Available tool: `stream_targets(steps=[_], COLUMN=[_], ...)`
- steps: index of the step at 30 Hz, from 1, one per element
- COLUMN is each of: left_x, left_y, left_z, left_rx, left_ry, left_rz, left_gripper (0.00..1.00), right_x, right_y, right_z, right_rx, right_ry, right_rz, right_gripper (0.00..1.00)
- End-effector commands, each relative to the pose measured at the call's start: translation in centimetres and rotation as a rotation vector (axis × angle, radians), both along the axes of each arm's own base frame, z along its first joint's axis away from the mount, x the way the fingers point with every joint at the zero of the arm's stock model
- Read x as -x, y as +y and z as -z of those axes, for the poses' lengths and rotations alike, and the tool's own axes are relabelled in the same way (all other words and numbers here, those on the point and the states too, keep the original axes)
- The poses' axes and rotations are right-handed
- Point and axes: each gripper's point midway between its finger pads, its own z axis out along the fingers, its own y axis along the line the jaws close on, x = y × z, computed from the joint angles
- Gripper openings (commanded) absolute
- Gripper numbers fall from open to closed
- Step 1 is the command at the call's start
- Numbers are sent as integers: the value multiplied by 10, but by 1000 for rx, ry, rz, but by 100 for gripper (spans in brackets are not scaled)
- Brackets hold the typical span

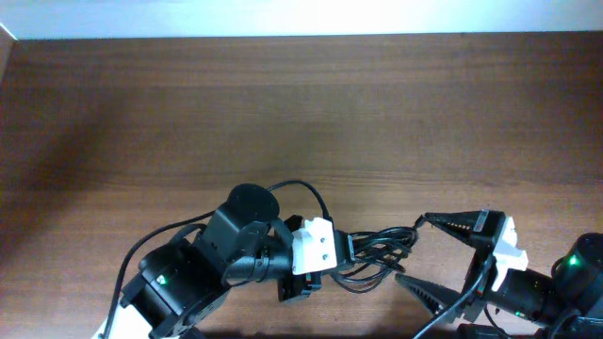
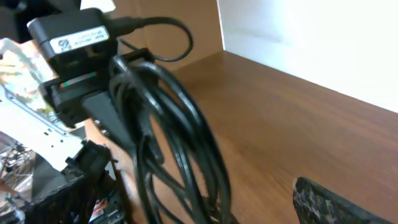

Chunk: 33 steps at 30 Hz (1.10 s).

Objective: Untangle cables

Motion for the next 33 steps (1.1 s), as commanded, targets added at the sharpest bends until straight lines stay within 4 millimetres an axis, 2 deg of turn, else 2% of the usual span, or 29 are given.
stream_targets(steps=[1, 4, 6, 11, 15, 19, 23, 27, 30, 31, 33], left_x=[-8, -19, -20, 16, 21, 17, 33, 51, 51, 51, 51], left_y=[-11, -22, -25, -31, -34, -38, -45, -60, -66, -66, -66], left_z=[-18, -29, -34, -53, -51, -44, -40, -26, -18, -18, -18], left_rx=[66, 136, 166, 237, 229, 212, 199, 152, 131, 131, 131], left_ry=[4, 128, 208, 273, 279, 296, 342, 377, 397, 397, 397], left_rz=[-14, -95, -127, 89, 106, 99, 178, 249, 254, 254, 254], left_gripper=[0, 0, 0, 0, 0, 0, 0, 0, 0, 0, 0], right_x=[8, 3, -11, -38, -46, -47, -52, -55, -55, -55, -55], right_y=[4, 1, -9, -36, -40, -41, -48, -48, -48, -48, -48], right_z=[-5, -2, 6, 17, 6, 5, 6, -1, -1, -1, -1], right_rx=[-8, 9, 64, 152, 116, 105, 125, 122, 122, 122, 122], right_ry=[-33, -31, -24, -1, -13, -8, -12, -52, -50, -50, -48], right_rz=[-46, -15, 83, 293, 342, 348, 396, 398, 398, 398, 397], right_gripper=[99, 99, 99, 99, 99, 99, 99, 99, 100, 95, 60])
